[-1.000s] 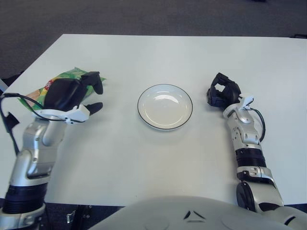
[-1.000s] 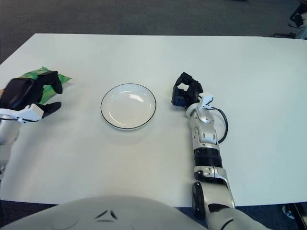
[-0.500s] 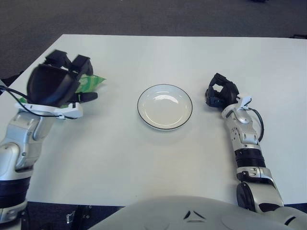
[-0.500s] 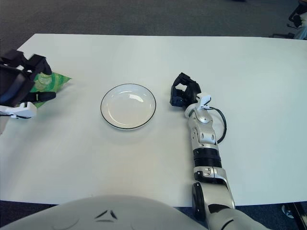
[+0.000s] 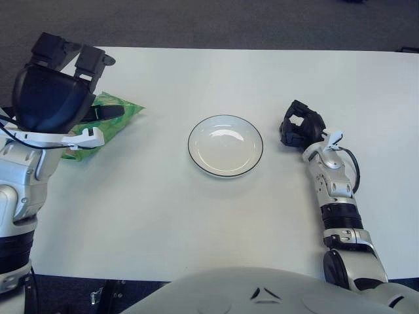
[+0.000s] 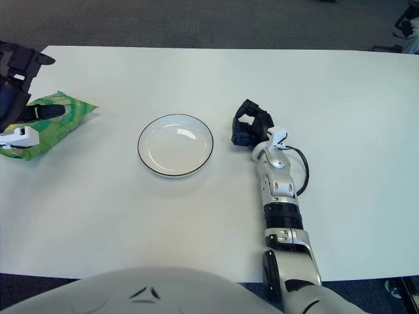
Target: Put the snack into the plate.
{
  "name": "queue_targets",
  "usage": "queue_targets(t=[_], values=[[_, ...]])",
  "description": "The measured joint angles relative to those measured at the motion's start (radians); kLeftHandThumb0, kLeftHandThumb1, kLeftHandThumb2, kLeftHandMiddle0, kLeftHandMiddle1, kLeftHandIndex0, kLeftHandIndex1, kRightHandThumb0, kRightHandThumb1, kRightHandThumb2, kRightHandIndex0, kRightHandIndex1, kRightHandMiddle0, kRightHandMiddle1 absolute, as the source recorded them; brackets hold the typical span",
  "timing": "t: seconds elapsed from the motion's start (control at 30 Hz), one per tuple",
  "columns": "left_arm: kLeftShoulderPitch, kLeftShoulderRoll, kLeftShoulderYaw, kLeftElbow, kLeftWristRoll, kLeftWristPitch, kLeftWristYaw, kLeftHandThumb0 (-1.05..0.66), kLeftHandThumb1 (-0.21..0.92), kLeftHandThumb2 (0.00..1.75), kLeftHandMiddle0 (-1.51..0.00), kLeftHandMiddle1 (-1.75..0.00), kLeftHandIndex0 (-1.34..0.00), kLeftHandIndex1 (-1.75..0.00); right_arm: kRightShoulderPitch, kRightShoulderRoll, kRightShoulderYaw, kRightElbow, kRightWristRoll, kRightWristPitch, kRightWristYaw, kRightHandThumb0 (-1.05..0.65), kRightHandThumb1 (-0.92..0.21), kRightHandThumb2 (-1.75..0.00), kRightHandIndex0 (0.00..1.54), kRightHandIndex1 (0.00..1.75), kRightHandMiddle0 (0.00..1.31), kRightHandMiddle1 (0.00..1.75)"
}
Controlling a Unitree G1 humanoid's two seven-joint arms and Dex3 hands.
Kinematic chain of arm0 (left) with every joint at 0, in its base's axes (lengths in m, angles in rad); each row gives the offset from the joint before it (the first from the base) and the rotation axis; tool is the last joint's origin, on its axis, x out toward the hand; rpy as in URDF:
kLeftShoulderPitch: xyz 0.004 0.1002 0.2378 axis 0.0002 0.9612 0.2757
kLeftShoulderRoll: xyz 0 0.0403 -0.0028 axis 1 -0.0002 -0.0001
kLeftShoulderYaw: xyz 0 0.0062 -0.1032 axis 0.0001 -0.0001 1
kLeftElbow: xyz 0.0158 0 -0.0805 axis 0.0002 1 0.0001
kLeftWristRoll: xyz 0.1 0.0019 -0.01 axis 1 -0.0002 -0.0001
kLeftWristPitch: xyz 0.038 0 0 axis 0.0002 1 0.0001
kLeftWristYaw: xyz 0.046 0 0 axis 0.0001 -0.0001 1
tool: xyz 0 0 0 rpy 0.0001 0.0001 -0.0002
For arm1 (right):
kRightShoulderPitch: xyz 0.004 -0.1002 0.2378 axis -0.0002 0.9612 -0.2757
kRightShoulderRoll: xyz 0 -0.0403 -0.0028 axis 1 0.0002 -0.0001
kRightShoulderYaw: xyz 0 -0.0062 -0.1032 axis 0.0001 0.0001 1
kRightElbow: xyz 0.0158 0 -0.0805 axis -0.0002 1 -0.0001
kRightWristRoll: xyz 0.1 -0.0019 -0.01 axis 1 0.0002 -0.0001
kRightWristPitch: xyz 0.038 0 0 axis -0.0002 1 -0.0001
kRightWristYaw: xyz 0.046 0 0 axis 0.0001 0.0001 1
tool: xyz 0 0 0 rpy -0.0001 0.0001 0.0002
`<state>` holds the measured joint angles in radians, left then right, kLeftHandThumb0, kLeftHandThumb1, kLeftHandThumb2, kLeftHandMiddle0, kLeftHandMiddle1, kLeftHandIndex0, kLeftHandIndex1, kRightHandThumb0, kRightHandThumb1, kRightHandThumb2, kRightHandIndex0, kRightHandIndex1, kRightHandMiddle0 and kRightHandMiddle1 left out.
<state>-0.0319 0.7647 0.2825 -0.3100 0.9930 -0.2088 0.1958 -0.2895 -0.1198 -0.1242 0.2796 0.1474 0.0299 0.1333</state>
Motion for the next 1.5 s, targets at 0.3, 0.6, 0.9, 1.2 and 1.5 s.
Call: queue_targets(t=[0.3,0.6,0.9,1.2,1.5], values=[[0.017,-0.011,-0.021,0.078,0.042,0.102,-0.020,-0.97,0.92,0.60,-0.01,-0.12,0.00,-0.59,0.000,0.000,0.002,-0.001,-0.005,0.000,0.000,-0.50,-0.27,-1.37,1.29,1.75,0.65,1.75],[0.012,-0.114,-0.041,0.031,-0.075,0.308,-0.259,-1.04,0.92,0.51,0.00,0.00,0.00,-0.41,0.000,-0.004,0.005,0.005,-0.014,-0.004,0.000,-0.50,-0.26,-1.38,1.29,1.75,0.66,1.75],[-0.041,-0.134,-0.073,0.073,-0.134,0.383,-0.321,-1.05,0.92,0.52,0.00,0.00,0.00,-0.39,-0.004,-0.006,0.007,0.012,-0.015,-0.007,0.001,-0.50,-0.26,-1.39,1.28,1.75,0.66,1.75],[-0.059,-0.130,-0.118,0.158,-0.166,0.413,-0.341,-1.05,0.92,0.51,0.00,0.00,0.00,-0.30,-0.008,-0.009,0.008,0.020,-0.015,-0.012,0.002,-0.50,-0.26,-1.39,1.29,1.75,0.66,1.75],[-0.139,-0.128,-0.197,0.362,-0.174,0.400,-0.300,-1.05,0.92,0.44,0.00,0.00,0.00,-0.18,-0.012,-0.014,0.009,0.035,-0.016,-0.023,0.002,-0.50,-0.26,-1.38,1.30,1.75,0.66,1.75]])
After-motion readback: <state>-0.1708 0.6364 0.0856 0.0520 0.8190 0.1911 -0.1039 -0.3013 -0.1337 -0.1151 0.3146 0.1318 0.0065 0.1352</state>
